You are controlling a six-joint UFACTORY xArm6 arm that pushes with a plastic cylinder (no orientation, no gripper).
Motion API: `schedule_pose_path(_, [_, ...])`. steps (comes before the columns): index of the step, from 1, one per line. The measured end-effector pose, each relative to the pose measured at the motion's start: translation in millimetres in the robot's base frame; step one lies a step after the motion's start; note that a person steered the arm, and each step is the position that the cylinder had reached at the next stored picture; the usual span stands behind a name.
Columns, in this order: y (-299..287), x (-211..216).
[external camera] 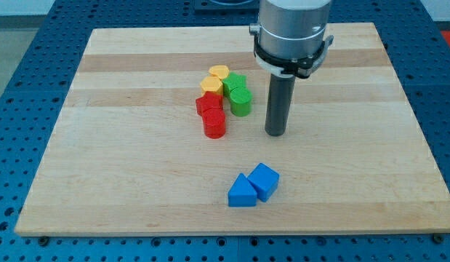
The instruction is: Separate the red circle and red star
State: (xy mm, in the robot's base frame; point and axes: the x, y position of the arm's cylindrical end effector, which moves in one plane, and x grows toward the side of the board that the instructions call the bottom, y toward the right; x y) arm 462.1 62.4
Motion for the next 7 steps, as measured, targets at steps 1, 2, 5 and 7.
schedule_pose_path(1, [-12,-3])
schedule_pose_path(2, [-28,-6])
schedule_pose_path(5, [-76,-12])
schedule_pose_path(7, [-81,-12])
